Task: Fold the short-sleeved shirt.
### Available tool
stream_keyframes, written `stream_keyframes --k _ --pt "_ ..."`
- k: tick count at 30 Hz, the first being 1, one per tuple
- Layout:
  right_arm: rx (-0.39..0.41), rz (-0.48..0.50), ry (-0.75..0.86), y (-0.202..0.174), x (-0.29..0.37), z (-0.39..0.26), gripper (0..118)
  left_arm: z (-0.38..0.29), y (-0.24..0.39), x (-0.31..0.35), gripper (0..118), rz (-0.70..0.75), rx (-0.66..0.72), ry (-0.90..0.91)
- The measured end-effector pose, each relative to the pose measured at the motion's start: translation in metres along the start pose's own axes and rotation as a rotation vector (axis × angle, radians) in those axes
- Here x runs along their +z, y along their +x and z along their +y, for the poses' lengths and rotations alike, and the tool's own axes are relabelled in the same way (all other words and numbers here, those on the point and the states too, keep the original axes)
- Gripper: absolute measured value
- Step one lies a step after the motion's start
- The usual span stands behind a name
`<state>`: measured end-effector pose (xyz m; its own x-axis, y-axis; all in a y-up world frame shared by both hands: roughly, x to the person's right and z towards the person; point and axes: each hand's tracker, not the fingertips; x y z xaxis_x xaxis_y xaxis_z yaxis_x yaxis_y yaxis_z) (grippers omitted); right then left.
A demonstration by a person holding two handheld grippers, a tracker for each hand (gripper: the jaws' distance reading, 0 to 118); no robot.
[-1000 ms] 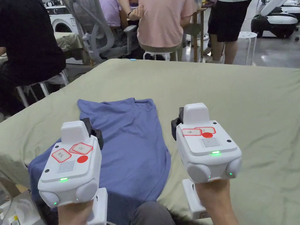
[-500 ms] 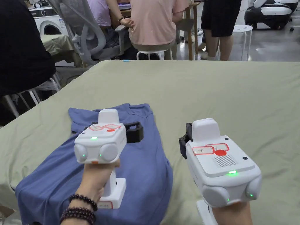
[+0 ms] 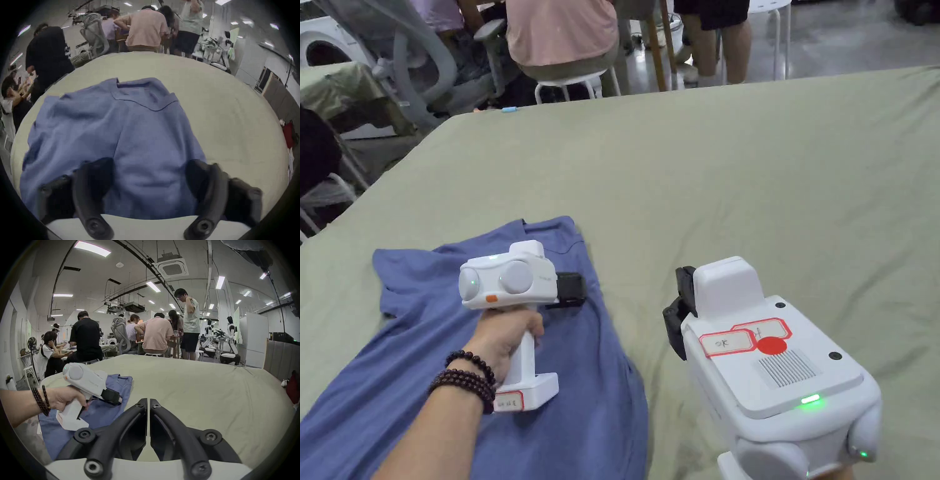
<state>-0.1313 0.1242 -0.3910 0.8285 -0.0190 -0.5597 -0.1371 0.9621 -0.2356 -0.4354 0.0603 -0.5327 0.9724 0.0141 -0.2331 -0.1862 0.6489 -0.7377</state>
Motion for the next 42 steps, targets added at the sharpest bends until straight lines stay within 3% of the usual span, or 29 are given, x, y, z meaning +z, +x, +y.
stream_keyframes --k 2,3,4,5,7,9,12,16,20,26,30,34,39,42 --pt "-0.015 -0.008 -0.009 0.002 0.002 -0.001 4 0.005 0.002 0.006 64 0.017 -0.064 0.006" --pt "-0.029 -0.009 -0.012 0.003 0.004 -0.001 4 0.003 0.006 0.016 49 0.03 -0.073 0.003" --pt "-0.04 -0.011 -0.015 0.004 0.007 -0.001 4 0.003 0.005 0.02 21 0.056 -0.07 0.011" --pt "-0.046 -0.012 -0.015 0.004 0.008 -0.001 4 0.002 0.002 0.021 6 0.105 -0.052 0.02" --pt "-0.049 -0.018 -0.017 0.006 0.014 0.0 4 -0.002 -0.009 0.027 6 0.048 0.091 0.041" --pt "-0.037 -0.026 -0.011 0.009 0.023 0.002 4 -0.005 -0.008 0.035 6 0.035 0.147 0.076" --pt "-0.022 -0.041 0.004 0.017 0.038 0.006 4 0.0 0.006 0.057 7 0.076 0.009 0.126" --pt "-0.002 -0.074 0.015 0.032 0.058 0.009 4 0.025 0.018 0.103 7 -0.015 0.084 0.199" --pt "-0.006 -0.167 0.032 0.057 0.085 0.009 4 0.057 0.061 0.154 7 -0.117 0.002 0.317" --pt "-0.064 -0.353 0.036 0.124 0.137 0.002 4 0.089 0.198 0.204 7 -0.398 -0.114 0.43" --pt "-0.089 -0.459 0.034 0.163 0.176 -0.007 4 0.08 0.308 0.201 7 -0.667 -0.168 0.38" --pt "-0.1 -0.535 0.02 0.192 0.208 -0.023 4 0.043 0.42 0.176 7 -0.847 -0.28 0.275" --pt "-0.128 -0.627 -0.029 0.225 0.233 -0.043 4 -0.012 0.522 0.111 7 -0.817 -0.409 0.09" --pt "-0.133 -0.662 -0.052 0.238 0.244 -0.052 4 -0.04 0.549 0.073 7 -0.754 -0.484 0.012"
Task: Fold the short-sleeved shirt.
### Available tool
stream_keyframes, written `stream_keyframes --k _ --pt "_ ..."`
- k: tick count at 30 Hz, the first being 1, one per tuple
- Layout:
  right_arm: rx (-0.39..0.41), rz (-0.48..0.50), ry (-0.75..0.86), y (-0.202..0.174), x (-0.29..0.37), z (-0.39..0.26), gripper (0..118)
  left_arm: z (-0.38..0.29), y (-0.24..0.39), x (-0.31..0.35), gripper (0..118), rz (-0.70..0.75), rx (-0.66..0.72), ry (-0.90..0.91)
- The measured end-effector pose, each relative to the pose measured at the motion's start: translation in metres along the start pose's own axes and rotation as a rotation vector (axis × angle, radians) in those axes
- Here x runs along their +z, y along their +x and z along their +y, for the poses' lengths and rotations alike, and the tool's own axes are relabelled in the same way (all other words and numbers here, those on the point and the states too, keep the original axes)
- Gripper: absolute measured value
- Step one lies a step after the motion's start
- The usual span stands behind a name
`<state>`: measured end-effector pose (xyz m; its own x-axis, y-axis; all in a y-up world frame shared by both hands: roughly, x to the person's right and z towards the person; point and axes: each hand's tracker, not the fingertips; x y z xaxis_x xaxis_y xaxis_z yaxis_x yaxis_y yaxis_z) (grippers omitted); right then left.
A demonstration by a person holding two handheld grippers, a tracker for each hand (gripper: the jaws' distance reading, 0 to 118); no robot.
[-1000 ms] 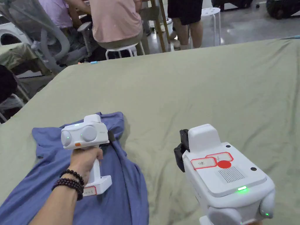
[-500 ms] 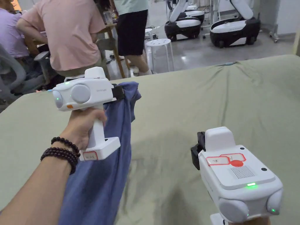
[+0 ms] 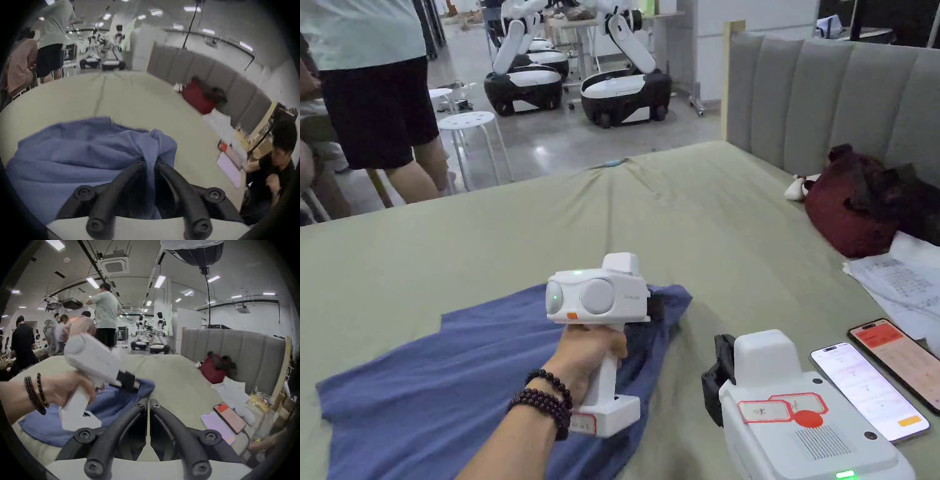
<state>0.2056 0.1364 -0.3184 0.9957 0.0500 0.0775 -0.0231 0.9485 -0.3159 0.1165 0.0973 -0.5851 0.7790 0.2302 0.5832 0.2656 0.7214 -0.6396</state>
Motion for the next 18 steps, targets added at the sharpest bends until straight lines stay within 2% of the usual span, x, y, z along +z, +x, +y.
stream_keyframes --k 4,5,6,7,8,9,10,11,13,14,15,16,17,18 --pt "0.003 -0.023 -0.024 0.01 -0.005 -0.004 4 -0.015 -0.012 -0.021 9 0.009 0.011 -0.029" --pt "0.002 -0.021 -0.027 0.01 -0.005 -0.004 4 -0.016 -0.014 -0.018 15 0.005 0.023 -0.015" --pt "0.003 -0.017 -0.028 0.009 -0.005 -0.005 4 -0.014 -0.018 -0.011 32 0.0 0.036 0.014" --pt "0.005 -0.014 -0.031 0.007 -0.007 -0.004 4 -0.011 -0.021 -0.002 72 0.022 0.041 0.056" --pt "0.009 -0.006 -0.033 0.004 -0.007 -0.003 4 -0.009 -0.025 0.008 103 0.059 0.026 0.098" --pt "0.011 0.005 -0.035 0.0 -0.007 -0.002 4 -0.007 -0.025 0.022 118 0.101 -0.003 0.15" --pt "0.013 0.014 -0.035 -0.003 -0.006 0.0 4 -0.006 -0.031 0.035 109 0.134 -0.015 0.201" --pt "0.015 0.018 -0.031 -0.007 -0.006 0.002 4 -0.006 -0.034 0.054 107 0.147 -0.032 0.277" --pt "0.013 0.028 -0.025 -0.019 -0.007 0.004 4 -0.011 -0.042 0.093 107 0.167 -0.007 0.258" --pt "0.015 0.033 -0.028 -0.026 -0.009 0.005 4 -0.016 -0.047 0.111 100 0.209 0.01 0.253" --pt "0.016 0.039 -0.033 -0.032 -0.011 0.005 4 -0.022 -0.051 0.13 84 0.243 0.024 0.262" --pt "0.018 0.05 -0.038 -0.04 -0.011 0.005 4 -0.032 -0.054 0.151 48 0.272 0.028 0.295" --pt "0.021 0.066 -0.041 -0.048 -0.01 0.004 4 -0.043 -0.061 0.173 20 0.303 0.023 0.335" --pt "0.023 0.081 -0.045 -0.056 -0.008 0.003 4 -0.054 -0.065 0.192 13 0.339 0.013 0.36"
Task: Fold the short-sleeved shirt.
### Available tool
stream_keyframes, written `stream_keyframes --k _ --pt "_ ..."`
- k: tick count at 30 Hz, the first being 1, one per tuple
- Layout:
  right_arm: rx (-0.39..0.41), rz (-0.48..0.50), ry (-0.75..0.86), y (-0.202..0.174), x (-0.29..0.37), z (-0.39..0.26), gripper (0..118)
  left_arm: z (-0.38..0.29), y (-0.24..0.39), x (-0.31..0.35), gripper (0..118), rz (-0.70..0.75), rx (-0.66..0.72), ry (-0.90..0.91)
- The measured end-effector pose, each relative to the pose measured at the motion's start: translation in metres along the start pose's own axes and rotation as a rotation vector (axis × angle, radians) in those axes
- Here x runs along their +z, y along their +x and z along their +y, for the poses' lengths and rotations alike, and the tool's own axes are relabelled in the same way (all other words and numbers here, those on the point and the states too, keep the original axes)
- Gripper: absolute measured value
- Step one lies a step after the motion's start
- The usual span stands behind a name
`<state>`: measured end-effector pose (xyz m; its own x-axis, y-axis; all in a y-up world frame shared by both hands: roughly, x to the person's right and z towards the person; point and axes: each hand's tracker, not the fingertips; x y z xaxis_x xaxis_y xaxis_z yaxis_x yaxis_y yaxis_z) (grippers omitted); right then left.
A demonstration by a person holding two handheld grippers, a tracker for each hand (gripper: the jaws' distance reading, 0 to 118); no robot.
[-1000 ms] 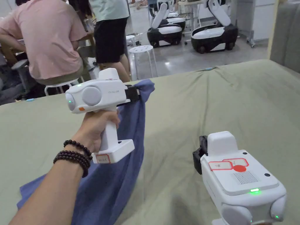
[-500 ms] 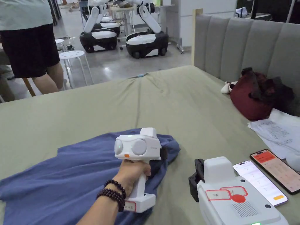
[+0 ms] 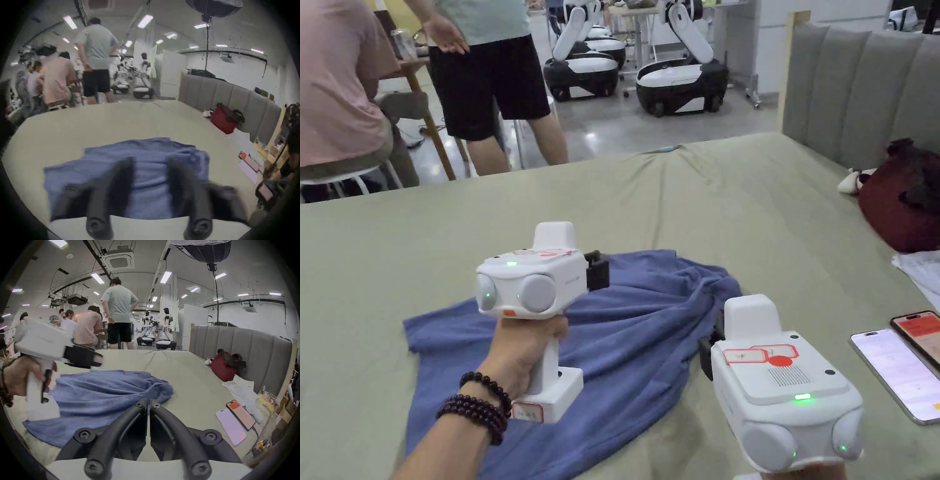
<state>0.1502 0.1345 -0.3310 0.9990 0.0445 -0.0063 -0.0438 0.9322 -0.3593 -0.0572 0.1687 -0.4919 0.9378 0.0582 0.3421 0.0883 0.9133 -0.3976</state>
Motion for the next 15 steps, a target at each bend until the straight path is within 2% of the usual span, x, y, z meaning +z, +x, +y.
stream_keyframes --k 2,4,7,11,12,14,15 --pt "0.019 0.037 -0.001 -0.015 0.0 0.001 4 -0.008 -0.018 0.029 3 0.108 -0.029 0.029" --pt "0.039 0.059 -0.003 -0.031 0.0 0.003 4 -0.014 -0.045 0.053 2 0.179 -0.022 0.041" --pt "0.04 0.1 -0.011 -0.05 -0.001 0.006 4 -0.014 -0.079 0.08 0 0.206 0.024 0.027" --pt "0.056 0.142 -0.006 -0.065 -0.001 0.007 4 -0.003 -0.124 0.079 0 0.286 0.1 0.003" --pt "0.06 0.144 -0.009 -0.067 -0.002 0.007 4 0.001 -0.136 0.074 10 0.305 0.12 -0.005" --pt "0.061 0.145 -0.022 -0.07 -0.005 0.005 4 0.007 -0.158 0.057 67 0.307 0.14 -0.029" --pt "0.063 0.149 -0.029 -0.071 -0.009 0.004 4 0.009 -0.172 0.041 91 0.31 0.148 -0.063"
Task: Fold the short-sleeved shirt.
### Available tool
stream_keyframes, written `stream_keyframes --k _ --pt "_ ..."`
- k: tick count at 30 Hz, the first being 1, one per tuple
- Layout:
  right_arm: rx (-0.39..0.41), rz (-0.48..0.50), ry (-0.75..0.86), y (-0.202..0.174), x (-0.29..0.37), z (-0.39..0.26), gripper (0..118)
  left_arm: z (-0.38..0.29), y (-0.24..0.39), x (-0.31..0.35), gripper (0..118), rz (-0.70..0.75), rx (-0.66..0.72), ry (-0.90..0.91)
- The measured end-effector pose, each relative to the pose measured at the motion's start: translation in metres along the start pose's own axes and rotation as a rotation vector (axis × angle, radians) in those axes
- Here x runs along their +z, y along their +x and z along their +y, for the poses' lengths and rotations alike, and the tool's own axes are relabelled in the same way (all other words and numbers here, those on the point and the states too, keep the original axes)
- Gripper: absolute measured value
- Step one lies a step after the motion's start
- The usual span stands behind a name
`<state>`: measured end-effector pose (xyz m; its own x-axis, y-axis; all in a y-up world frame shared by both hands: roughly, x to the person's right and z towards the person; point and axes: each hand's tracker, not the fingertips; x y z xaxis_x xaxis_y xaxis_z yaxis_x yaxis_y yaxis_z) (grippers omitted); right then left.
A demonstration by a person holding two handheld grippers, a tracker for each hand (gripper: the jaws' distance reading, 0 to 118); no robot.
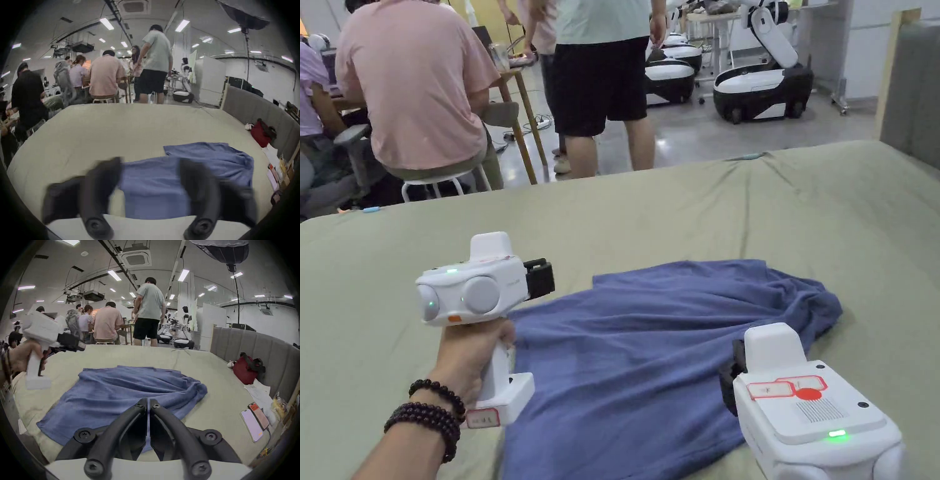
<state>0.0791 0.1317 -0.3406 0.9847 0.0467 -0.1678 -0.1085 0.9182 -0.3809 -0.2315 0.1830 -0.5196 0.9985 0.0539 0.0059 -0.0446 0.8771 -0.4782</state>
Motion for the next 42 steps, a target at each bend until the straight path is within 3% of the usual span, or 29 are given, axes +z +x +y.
stream_keyframes --k 1,2,10,16,17,18,20,22,27,29,30,31,32,33,39,42 --pt "0.002 0.002 -0.007 0.0 -0.006 -0.001 4 0.003 -0.007 -0.017 115 0.016 -0.01 -0.042" --pt "0.005 0.001 -0.013 0.0 -0.009 -0.003 4 0.005 -0.012 -0.033 118 0.037 -0.017 -0.063" --pt "0.006 -0.016 -0.084 0.005 -0.058 -0.012 4 -0.022 -0.051 -0.156 107 0.122 0.003 -0.296" --pt "0.012 -0.009 -0.105 0.009 -0.067 -0.019 4 -0.043 -0.049 -0.17 101 0.163 0.016 -0.333" --pt "0.011 -0.01 -0.107 0.009 -0.067 -0.02 4 -0.038 -0.047 -0.167 93 0.156 0.023 -0.336" --pt "0.01 -0.011 -0.11 0.009 -0.065 -0.02 4 -0.031 -0.043 -0.164 76 0.138 0.027 -0.339" --pt "0.003 -0.012 -0.113 0.013 -0.062 -0.02 4 -0.022 -0.035 -0.154 1 0.076 0.002 -0.331" --pt "-0.003 -0.02 -0.108 0.016 -0.055 -0.017 4 -0.011 -0.025 -0.145 2 0.116 -0.045 -0.334" --pt "-0.008 -0.045 -0.109 0.044 -0.039 -0.01 5 0.016 -0.02 -0.116 2 0.088 -0.005 -0.272" --pt "-0.014 -0.073 -0.143 0.065 -0.041 -0.005 28 0.026 -0.021 -0.105 2 0.064 -0.004 -0.238" --pt "-0.031 -0.078 -0.158 0.078 -0.044 -0.003 50 0.032 -0.02 -0.099 2 0.054 -0.006 -0.22" --pt "-0.038 -0.095 -0.186 0.09 -0.051 -0.001 85 0.037 -0.018 -0.095 3 0.051 -0.007 -0.206" --pt "-0.047 -0.119 -0.199 0.101 -0.059 0.001 107 0.039 -0.019 -0.091 3 0.05 -0.007 -0.193" --pt "-0.055 -0.145 -0.222 0.112 -0.069 0.002 117 0.043 -0.018 -0.088 3 0.047 -0.004 -0.183" --pt "-0.096 -0.175 -0.332 0.172 -0.142 0.011 104 0.052 -0.012 -0.085 3 0.026 -0.021 -0.151" --pt "-0.138 -0.142 -0.441 0.185 -0.176 0.002 78 0.05 -0.014 -0.088 3 0.012 -0.009 -0.156"
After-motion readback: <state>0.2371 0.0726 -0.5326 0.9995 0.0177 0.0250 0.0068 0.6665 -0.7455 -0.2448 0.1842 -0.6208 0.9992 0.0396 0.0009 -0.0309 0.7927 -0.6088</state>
